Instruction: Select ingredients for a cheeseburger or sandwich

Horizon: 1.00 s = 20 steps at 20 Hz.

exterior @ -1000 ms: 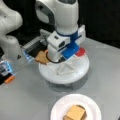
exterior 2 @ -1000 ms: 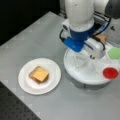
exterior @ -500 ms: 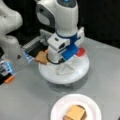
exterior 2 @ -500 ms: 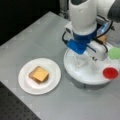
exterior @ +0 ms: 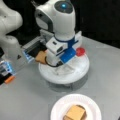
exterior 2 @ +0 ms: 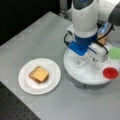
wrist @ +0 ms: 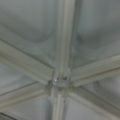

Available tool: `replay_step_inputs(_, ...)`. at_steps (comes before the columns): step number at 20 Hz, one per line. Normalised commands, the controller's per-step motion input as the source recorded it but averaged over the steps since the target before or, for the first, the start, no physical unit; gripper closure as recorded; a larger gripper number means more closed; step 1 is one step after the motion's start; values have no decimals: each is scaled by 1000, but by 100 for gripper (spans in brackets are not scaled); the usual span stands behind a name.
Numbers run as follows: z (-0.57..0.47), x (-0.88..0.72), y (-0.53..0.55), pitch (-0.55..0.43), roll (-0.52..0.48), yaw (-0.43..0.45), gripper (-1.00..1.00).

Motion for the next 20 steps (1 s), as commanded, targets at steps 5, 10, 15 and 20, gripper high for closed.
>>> replay_step_inputs(5, -89, -311, 96, -194, -108, 13, -100)
replay_step_inputs(10, -148, -302, 84, -233, -99, -16, -100)
replay_step_inputs(15, -235, -290, 62, -260, -80, -23, -100)
replay_step_inputs(20, -183, -272, 91, -242, -67, -28, -100)
